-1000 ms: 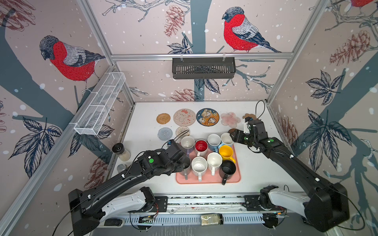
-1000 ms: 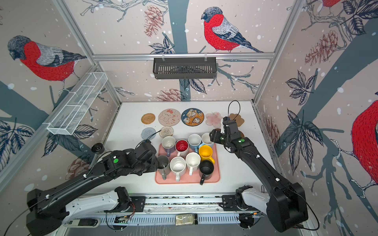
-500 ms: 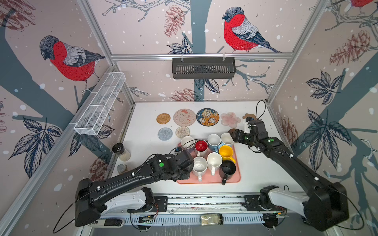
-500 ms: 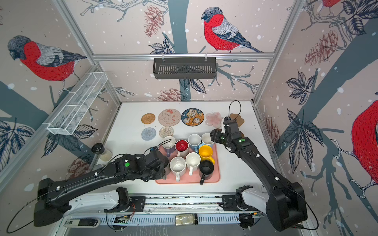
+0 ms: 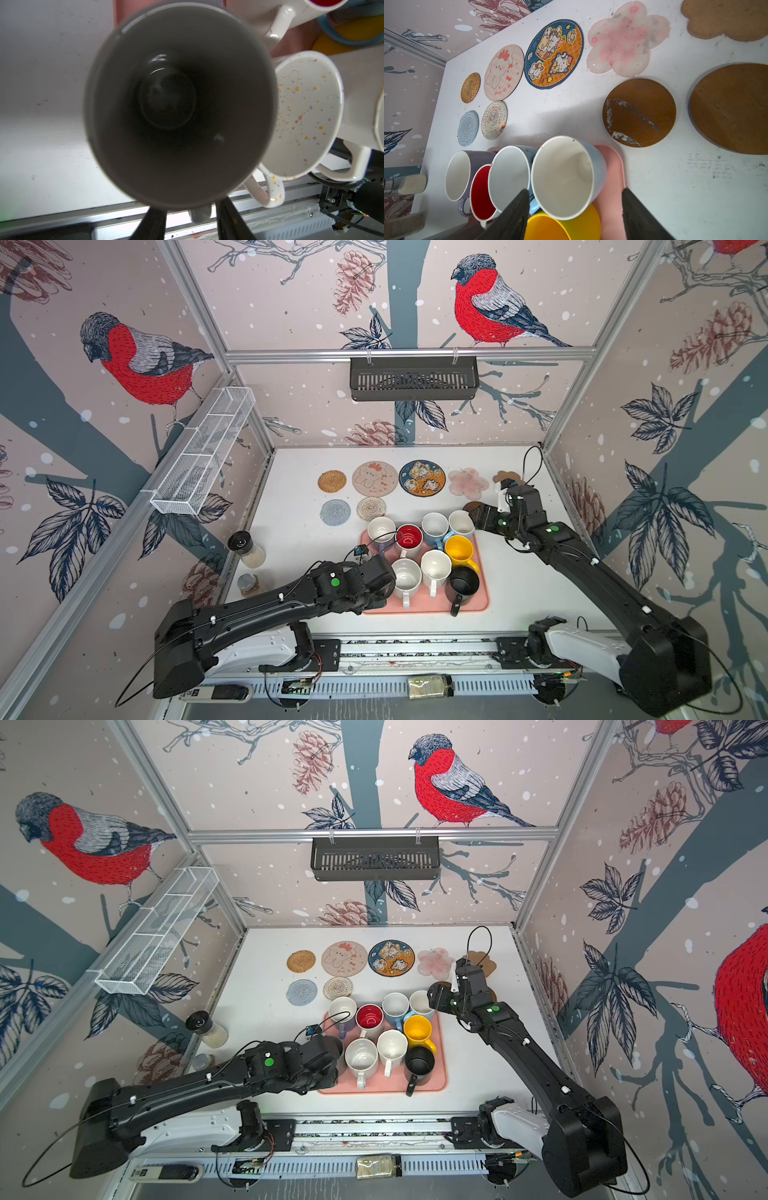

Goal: Place cups on coasters
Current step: Pick up the cup from the tray.

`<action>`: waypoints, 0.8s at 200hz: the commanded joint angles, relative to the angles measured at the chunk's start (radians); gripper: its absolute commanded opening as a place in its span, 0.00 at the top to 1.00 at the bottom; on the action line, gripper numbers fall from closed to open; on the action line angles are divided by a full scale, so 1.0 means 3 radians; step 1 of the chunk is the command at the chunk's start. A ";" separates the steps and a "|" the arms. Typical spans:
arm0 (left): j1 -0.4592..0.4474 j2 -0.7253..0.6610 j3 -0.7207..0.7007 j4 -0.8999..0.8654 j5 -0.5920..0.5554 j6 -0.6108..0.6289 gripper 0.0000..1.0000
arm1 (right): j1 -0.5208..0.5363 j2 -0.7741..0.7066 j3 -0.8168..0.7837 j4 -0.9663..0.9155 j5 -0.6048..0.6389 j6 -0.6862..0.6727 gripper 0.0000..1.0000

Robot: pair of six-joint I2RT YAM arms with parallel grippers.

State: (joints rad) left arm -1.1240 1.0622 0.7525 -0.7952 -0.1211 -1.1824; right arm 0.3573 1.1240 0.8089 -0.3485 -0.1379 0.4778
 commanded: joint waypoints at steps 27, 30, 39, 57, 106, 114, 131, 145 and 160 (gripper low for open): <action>-0.0002 0.0234 0.0068 0.0225 -0.0151 0.0029 0.60 | -0.0001 -0.0068 -0.0048 0.0081 -0.0031 -0.0003 0.30; -0.0004 0.0250 0.0079 0.0220 -0.0154 0.0037 0.60 | 0.0000 -0.0073 -0.0050 0.0082 -0.0031 -0.0005 0.30; 0.0002 0.0304 0.0108 0.0172 -0.0183 0.0040 0.61 | 0.0000 -0.0081 -0.0061 0.0081 -0.0031 -0.0006 0.30; 0.0002 0.0380 0.0179 0.0063 -0.0253 0.0042 0.65 | 0.0001 -0.0095 -0.0082 0.0102 -0.0036 -0.0004 0.30; 0.0007 0.0437 0.0202 -0.0071 -0.0289 0.0040 0.79 | 0.0003 -0.0111 -0.0113 0.0143 -0.0073 -0.0003 0.30; 0.0003 0.0419 0.0183 -0.0082 -0.0289 0.0031 0.81 | 0.0004 -0.0112 -0.0114 0.0144 -0.0071 -0.0003 0.30; 0.0004 0.0364 0.0131 -0.0109 -0.0284 0.0004 0.85 | 0.0004 -0.0109 -0.0115 0.0150 -0.0072 -0.0005 0.30; 0.0004 0.0303 0.0095 -0.0126 -0.0286 -0.0011 0.87 | 0.0004 -0.0106 -0.0114 0.0149 -0.0074 -0.0003 0.30; 0.0007 0.0251 0.0069 -0.0111 -0.0322 -0.0008 0.87 | 0.0003 -0.0100 -0.0115 0.0156 -0.0082 -0.0004 0.30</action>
State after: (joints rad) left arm -1.1229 1.1576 0.7856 -0.7959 -0.2058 -1.1774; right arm 0.3576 1.0962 0.7753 -0.3298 -0.1532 0.4770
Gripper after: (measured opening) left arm 0.170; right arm 0.705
